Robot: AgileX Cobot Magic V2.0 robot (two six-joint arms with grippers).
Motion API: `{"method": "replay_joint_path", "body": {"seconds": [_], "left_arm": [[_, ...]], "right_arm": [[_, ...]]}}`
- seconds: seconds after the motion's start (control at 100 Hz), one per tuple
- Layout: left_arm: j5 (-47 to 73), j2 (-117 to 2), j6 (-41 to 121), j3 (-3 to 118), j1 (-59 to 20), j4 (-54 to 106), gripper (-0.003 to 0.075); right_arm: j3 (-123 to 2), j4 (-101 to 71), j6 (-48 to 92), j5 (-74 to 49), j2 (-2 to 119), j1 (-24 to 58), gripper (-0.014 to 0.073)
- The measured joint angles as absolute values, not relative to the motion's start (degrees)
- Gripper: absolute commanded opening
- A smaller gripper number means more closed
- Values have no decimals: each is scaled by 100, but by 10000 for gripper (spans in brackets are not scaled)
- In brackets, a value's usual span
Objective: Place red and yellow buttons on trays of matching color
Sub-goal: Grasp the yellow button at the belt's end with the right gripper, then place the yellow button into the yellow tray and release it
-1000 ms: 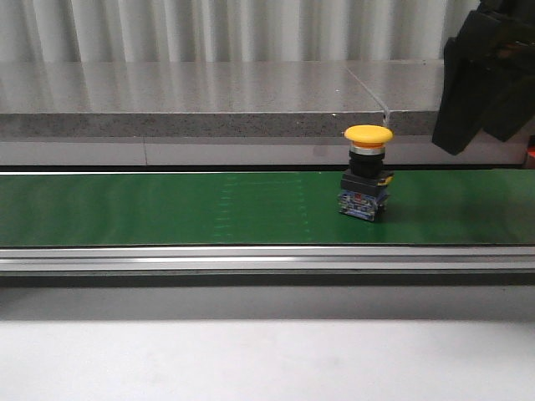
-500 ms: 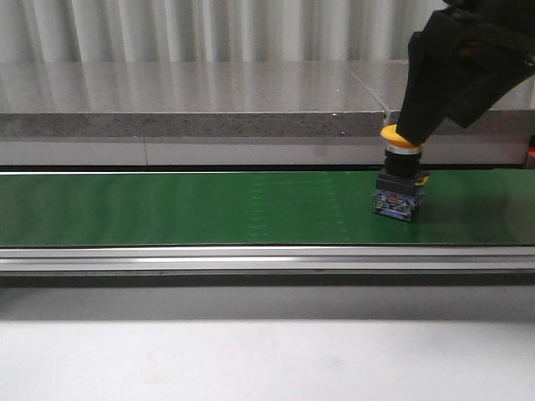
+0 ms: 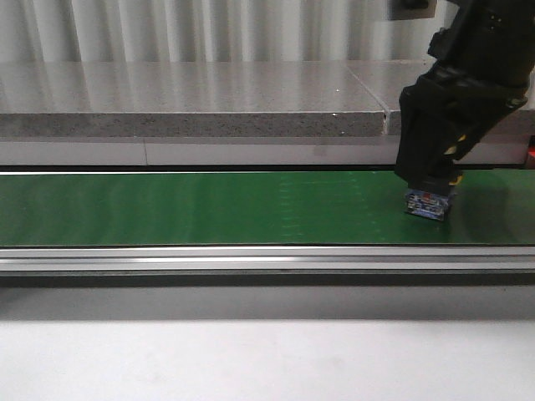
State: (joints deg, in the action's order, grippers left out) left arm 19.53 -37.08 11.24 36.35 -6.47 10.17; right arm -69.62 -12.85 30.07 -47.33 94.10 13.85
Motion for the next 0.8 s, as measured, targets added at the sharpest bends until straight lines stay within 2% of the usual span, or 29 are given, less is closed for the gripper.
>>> {"method": "replay_joint_path", "body": {"seconds": [0.15, 0.23, 0.27, 0.61, 0.8], "left_arm": [[1953, -3708, 1124, 3635, -647, 1017, -20], [1953, -3708, 1124, 3635, -647, 1017, -20], [1953, -3708, 1124, 3635, -647, 1017, -20], [1953, -3708, 1124, 3635, -647, 1017, -20], [1953, -3708, 1124, 3635, -647, 1017, -20]], "right_arm": [[-6962, -1279, 3006, -4733, 9456, 1385, 269], [-6962, -1270, 3006, -4816, 9456, 1385, 164], [-6962, -1257, 3006, -4856, 9456, 1385, 143], [-6973, -1097, 2241, -5171, 9240, 994, 133], [-6982, -875, 1803, -5343, 8740, 219, 132]]}}
